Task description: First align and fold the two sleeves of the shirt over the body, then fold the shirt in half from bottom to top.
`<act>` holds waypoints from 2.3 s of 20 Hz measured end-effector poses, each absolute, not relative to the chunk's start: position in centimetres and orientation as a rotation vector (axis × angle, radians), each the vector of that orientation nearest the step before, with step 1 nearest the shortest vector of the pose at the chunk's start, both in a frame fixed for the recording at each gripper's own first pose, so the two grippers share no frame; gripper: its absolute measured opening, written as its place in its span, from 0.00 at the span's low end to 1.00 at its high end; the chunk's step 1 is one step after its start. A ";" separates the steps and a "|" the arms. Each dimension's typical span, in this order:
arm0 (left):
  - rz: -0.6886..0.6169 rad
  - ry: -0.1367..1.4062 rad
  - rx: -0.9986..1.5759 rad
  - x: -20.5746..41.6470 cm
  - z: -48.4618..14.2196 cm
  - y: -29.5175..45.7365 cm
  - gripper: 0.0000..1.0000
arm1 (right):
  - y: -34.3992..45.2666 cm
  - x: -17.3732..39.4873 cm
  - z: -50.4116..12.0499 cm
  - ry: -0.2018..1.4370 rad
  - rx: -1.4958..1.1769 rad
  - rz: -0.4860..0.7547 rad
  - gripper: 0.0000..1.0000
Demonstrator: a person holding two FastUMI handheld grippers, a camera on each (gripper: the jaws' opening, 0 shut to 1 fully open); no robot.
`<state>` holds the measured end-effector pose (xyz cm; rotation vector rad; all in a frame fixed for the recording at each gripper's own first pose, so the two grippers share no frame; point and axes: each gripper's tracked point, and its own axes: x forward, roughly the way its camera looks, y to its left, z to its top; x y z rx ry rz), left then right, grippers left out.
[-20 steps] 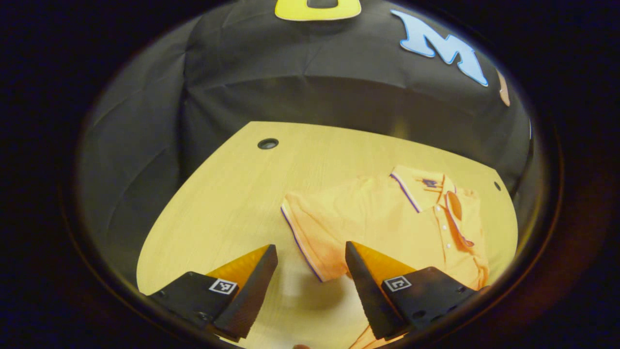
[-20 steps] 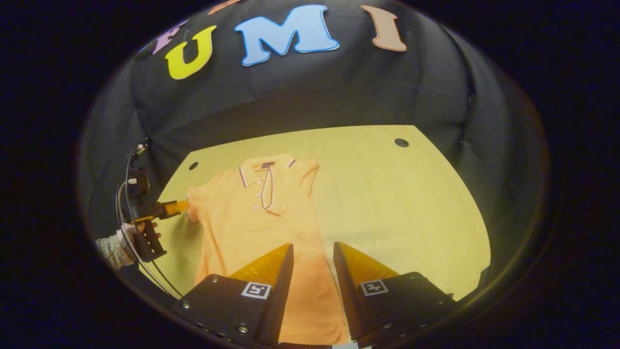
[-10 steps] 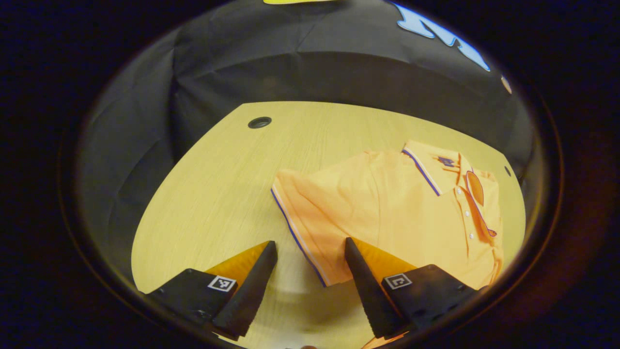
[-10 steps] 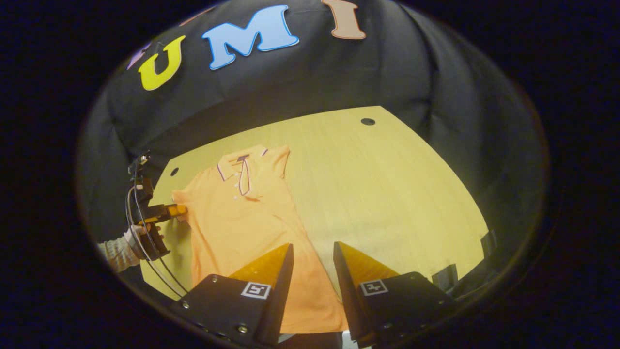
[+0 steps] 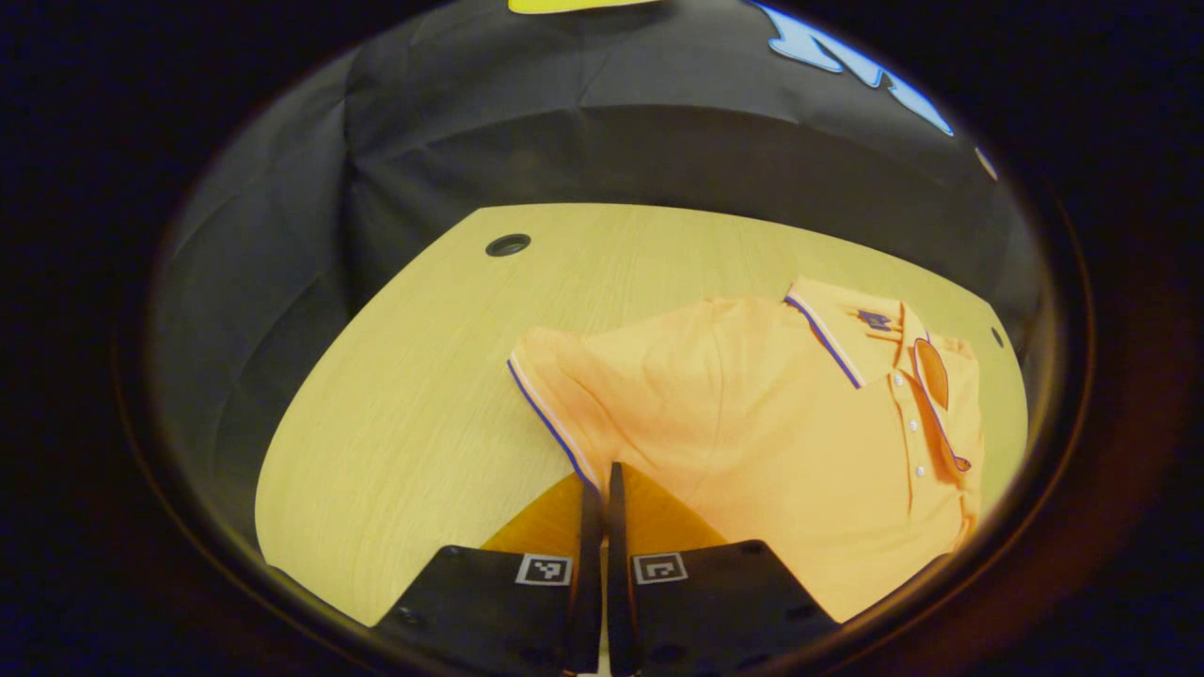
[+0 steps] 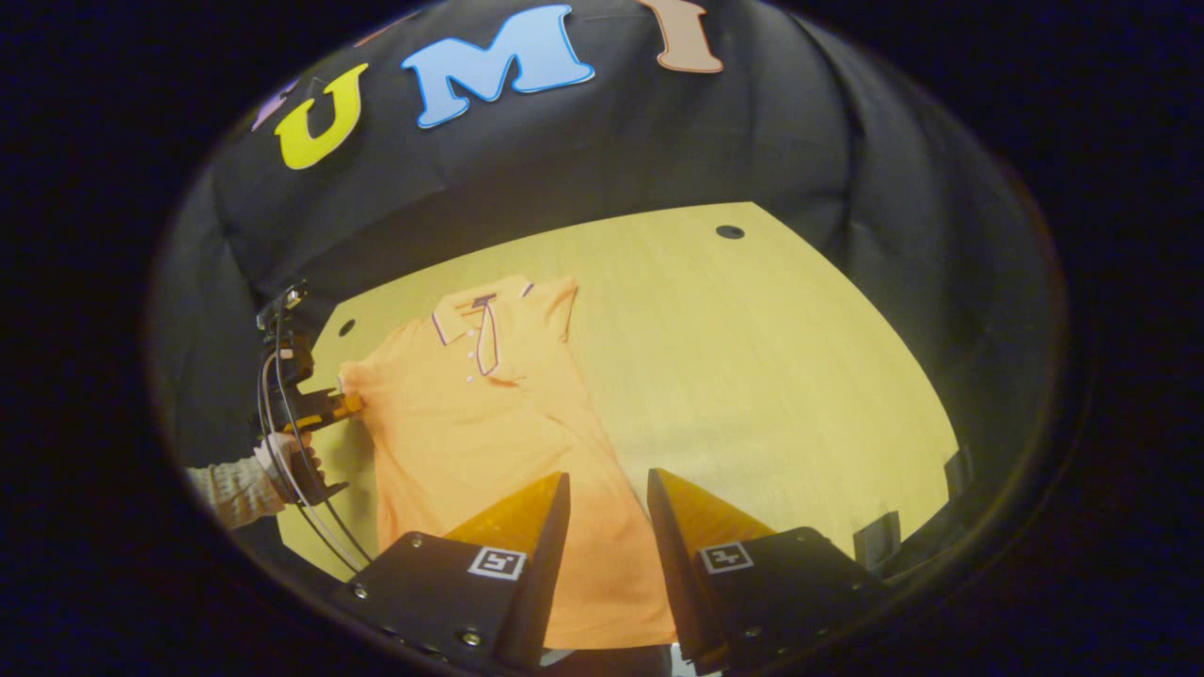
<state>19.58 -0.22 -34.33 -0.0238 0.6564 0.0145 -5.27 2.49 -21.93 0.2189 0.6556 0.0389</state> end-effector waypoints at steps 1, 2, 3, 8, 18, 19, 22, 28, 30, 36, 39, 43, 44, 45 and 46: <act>0.002 0.659 -0.019 19.6 -34.3 -0.2 0.10 | 2.4 -5.3 -22.0 0.654 0.220 0.038 0.52; -0.013 0.657 -0.006 19.6 -34.3 -0.2 0.10 | 2.3 -5.4 -22.0 0.654 0.223 0.037 0.52; -0.021 0.670 0.018 19.5 -34.1 -0.2 0.06 | 2.2 -5.4 -22.1 0.654 0.225 0.036 0.52; -0.040 0.656 0.099 19.9 -32.8 -1.0 0.06 | 1.8 -5.2 -22.3 0.653 0.233 0.030 0.52; -0.222 0.521 0.271 20.5 -27.4 -10.4 0.06 | 0.6 -5.6 -23.2 0.653 0.264 0.005 0.52; -0.248 0.511 0.287 20.3 -27.1 -11.7 0.06 | 0.5 -5.7 -23.3 0.653 0.268 0.001 0.52; -0.330 0.475 0.346 19.3 -26.1 -15.6 0.07 | -0.2 -5.9 -23.5 0.656 0.281 -0.012 0.52; -0.463 0.470 0.435 16.4 -27.5 -21.7 0.06 | -0.6 -6.1 -23.8 0.658 0.309 -0.028 0.52; -0.473 0.487 0.430 16.0 -28.0 -22.5 0.06 | -0.7 -6.2 -24.1 0.659 0.313 -0.032 0.52; -0.522 0.519 0.387 14.9 -28.5 -23.6 0.11 | -1.1 -6.7 -24.5 0.670 0.327 -0.038 0.52; -0.541 0.545 0.359 14.0 -28.5 -23.4 0.21 | -1.2 -6.8 -24.7 0.672 0.327 -0.033 0.52; -0.536 0.556 0.318 12.7 -27.9 -22.2 0.37 | -0.8 -6.6 -24.9 0.681 0.324 -0.011 0.52; -0.528 0.562 0.303 12.3 -27.8 -21.7 0.43 | -0.7 -6.5 -25.0 0.687 0.321 0.000 0.52; -0.520 0.572 0.286 11.8 -27.7 -21.0 0.44 | -0.5 -6.4 -25.2 0.694 0.314 0.011 0.52; -0.514 0.580 0.268 11.1 -27.6 -20.2 0.45 | -0.4 -6.3 -25.4 0.702 0.306 0.022 0.52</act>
